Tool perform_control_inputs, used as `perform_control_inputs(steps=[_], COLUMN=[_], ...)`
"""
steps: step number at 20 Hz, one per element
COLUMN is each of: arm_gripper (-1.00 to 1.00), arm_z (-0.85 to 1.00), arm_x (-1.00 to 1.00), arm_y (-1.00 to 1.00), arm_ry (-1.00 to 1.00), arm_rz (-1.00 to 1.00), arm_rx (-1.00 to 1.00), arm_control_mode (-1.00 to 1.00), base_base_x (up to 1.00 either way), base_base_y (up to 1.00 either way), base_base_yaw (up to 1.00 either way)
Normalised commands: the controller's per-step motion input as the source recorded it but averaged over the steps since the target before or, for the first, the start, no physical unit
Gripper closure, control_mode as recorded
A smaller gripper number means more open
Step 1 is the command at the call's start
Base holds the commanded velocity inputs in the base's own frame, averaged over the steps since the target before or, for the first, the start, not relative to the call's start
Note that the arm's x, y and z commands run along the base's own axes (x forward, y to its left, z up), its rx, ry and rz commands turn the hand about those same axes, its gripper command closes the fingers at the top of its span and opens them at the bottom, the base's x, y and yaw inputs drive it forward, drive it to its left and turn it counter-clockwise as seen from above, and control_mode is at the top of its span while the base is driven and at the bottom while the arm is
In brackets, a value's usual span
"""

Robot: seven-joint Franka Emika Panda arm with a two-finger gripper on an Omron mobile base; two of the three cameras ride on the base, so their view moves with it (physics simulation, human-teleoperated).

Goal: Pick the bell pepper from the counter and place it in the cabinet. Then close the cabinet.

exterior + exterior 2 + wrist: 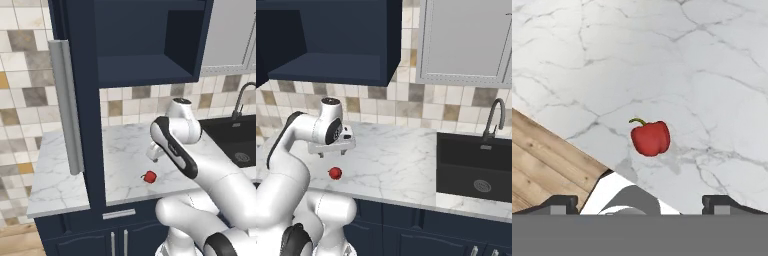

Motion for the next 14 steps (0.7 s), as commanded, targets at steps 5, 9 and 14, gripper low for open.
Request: perform_control_inputs(steps=[5, 9, 14], arm_gripper=[-1.0, -1.0, -1.0], arm_z=[-0.62, -0.65, -0.5], arm_x=[0.0, 0.08, 0.13], arm_y=[0.21, 0.11, 0.0], arm_ry=[0.02, 0.0, 0.01], arm_rz=[0.0, 0.0, 0.0], arm_rx=[-0.1, -0.12, -0.05], arm_control_mode=[-1.0, -1.0, -1.0], base_base_x=[0.0, 0.0, 0.0], base_base_y=[0.0, 0.0, 0.0], base_base_yaw=[0.0, 0.0, 0.0])
